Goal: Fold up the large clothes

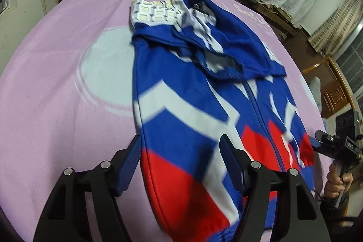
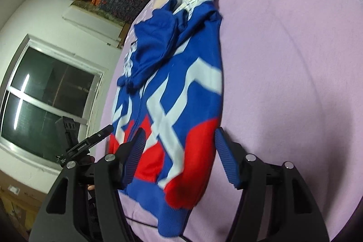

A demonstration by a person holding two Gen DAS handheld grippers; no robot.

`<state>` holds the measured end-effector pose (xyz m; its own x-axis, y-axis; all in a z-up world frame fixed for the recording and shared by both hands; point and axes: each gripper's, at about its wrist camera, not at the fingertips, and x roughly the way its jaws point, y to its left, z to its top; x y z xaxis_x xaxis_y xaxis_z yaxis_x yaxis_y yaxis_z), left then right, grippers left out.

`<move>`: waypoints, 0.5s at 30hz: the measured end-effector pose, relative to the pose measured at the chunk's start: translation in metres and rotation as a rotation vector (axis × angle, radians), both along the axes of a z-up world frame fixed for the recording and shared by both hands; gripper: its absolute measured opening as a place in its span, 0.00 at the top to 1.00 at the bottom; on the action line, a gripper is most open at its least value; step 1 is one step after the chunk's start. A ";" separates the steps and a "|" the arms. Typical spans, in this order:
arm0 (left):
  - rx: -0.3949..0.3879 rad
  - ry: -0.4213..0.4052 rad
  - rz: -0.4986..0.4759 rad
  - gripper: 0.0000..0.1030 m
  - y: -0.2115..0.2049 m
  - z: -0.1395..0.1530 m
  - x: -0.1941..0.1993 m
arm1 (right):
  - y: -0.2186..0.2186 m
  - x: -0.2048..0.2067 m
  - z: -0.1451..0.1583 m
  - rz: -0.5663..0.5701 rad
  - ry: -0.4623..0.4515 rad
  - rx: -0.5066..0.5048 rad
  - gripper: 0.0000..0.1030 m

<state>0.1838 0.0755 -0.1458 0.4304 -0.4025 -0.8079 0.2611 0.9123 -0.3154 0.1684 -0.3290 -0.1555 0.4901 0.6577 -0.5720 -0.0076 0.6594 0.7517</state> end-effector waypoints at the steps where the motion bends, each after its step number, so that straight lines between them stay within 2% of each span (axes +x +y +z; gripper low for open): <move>1: -0.006 0.001 -0.006 0.33 -0.001 0.000 -0.007 | 0.003 -0.005 -0.001 0.014 -0.001 0.003 0.40; 8: -0.060 0.005 -0.073 0.35 -0.005 -0.002 -0.056 | 0.022 -0.040 0.000 0.094 -0.019 -0.003 0.41; 9: -0.066 0.000 -0.083 0.38 -0.007 -0.002 -0.059 | 0.026 -0.044 0.000 0.103 -0.025 -0.011 0.41; 11: -0.063 -0.014 -0.088 0.52 -0.009 -0.004 -0.062 | 0.031 -0.050 0.001 0.103 -0.040 -0.030 0.41; 13: -0.076 -0.015 -0.083 0.57 -0.008 -0.006 -0.060 | 0.034 -0.052 0.000 0.093 -0.048 -0.038 0.47; 15: -0.098 -0.005 -0.074 0.63 -0.004 -0.007 -0.056 | 0.032 -0.050 -0.004 0.080 -0.038 -0.024 0.61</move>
